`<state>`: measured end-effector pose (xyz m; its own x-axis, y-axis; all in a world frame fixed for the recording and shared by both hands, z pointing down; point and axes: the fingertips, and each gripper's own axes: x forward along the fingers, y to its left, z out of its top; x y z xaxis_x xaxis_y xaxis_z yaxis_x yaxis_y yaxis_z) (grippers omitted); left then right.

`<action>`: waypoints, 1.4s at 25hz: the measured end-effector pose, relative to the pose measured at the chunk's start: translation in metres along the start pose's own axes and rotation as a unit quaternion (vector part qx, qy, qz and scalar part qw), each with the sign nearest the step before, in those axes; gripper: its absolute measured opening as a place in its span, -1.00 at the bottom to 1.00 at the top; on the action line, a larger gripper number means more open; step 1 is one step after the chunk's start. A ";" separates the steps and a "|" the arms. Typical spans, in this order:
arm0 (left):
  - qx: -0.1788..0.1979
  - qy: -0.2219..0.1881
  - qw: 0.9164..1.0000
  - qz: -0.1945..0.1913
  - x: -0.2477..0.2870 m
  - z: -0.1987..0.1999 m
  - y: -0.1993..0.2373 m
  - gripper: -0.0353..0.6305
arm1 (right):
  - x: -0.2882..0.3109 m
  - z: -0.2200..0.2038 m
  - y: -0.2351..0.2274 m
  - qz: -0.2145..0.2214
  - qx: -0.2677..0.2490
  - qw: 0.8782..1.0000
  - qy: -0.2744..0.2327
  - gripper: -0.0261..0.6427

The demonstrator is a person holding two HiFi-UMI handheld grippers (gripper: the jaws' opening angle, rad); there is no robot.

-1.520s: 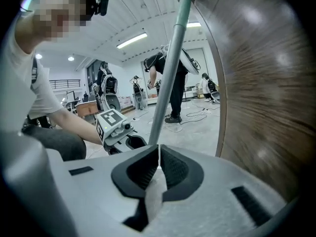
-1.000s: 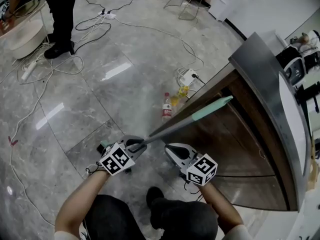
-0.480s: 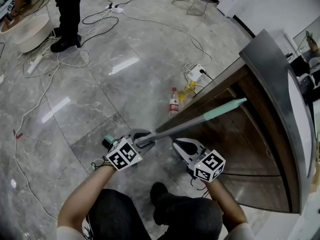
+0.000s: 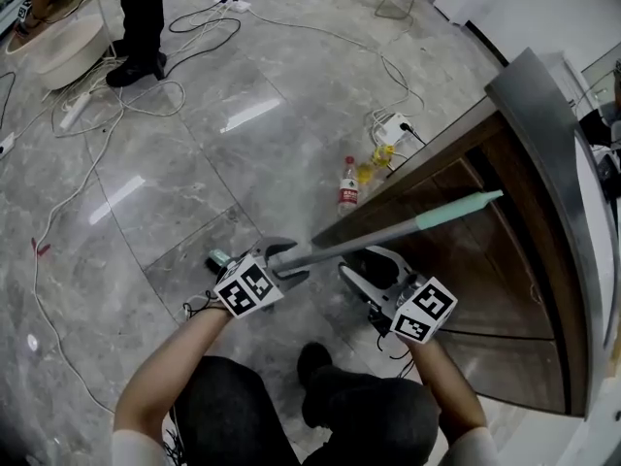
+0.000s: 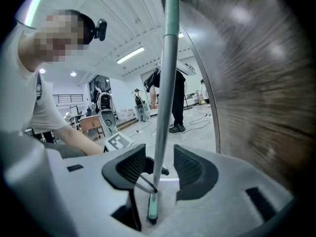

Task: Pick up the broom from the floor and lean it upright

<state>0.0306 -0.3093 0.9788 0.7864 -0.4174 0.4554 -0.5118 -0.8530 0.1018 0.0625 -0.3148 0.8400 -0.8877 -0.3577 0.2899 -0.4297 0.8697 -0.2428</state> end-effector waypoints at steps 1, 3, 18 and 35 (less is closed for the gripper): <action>-0.001 0.004 1.000 -0.002 0.000 -0.004 -0.001 -0.17 | 0.003 0.005 -0.003 -0.001 0.003 1.000 -0.005 -0.36; -0.002 0.011 1.000 -0.003 -0.001 -0.010 -0.001 -0.14 | 0.008 0.012 -0.006 -0.002 0.005 1.000 -0.010 -0.28; 0.013 -0.028 0.999 0.016 -0.047 -0.033 -0.007 -0.10 | -0.003 -0.042 -0.019 -0.002 -0.009 1.000 0.012 -0.22; -0.061 -0.030 0.996 0.059 -0.098 0.050 -0.042 -0.10 | 0.002 -0.018 0.006 -0.021 -0.045 0.993 0.107 -0.28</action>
<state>-0.0079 -0.2482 0.8850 0.7357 -0.5335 0.4172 -0.6373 -0.7538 0.1600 0.0615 -0.3038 0.8558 -0.8096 -0.3226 0.4903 -0.4408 0.8858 -0.1451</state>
